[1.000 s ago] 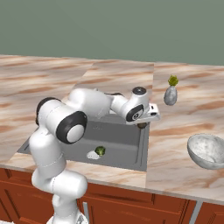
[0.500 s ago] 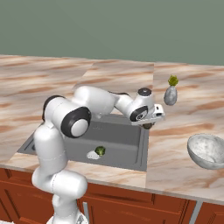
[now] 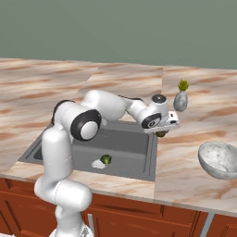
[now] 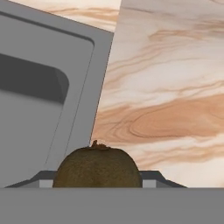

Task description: Remove the kiwi and broccoli from the sink. Then move the bowl and cup from the counter to the sink for washing.

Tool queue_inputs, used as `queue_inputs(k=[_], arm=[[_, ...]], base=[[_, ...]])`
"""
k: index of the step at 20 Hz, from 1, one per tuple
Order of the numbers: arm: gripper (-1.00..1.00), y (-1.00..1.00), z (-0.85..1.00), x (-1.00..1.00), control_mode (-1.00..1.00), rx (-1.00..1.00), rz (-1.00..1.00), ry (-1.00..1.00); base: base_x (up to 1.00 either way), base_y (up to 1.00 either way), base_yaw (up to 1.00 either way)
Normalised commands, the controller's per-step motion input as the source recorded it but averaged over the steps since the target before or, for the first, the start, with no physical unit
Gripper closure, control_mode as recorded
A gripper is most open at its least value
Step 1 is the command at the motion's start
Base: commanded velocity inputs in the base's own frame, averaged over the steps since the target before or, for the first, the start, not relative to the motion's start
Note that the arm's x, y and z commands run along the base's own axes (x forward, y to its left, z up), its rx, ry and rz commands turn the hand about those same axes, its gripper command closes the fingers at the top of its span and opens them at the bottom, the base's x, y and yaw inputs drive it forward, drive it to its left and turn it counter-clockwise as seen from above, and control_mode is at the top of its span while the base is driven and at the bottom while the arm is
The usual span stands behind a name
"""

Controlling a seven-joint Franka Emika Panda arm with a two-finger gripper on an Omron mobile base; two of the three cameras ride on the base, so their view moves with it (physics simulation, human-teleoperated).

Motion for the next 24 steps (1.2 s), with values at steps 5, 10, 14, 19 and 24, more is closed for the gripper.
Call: queue_inputs(k=[5,10,14,19,24], arm=[[1.00,-0.11,-0.15,0.19,-1.00,0.00,0.00,0.00],[1.00,-0.07,-0.17,0.20,-1.00,0.00,0.00,0.00],[1.00,-0.12,-0.17,0.18,-1.00,0.00,0.00,0.00],[1.00,-0.17,-0.17,0.14,-1.00,-0.01,0.00,0.00],[1.00,-0.18,-0.16,0.12,-1.00,-0.02,0.00,0.00]], base=[[0.00,0.00,0.00],[0.00,0.00,0.00],[0.00,0.00,0.00],[0.00,0.00,0.00],[0.00,0.00,0.00]])
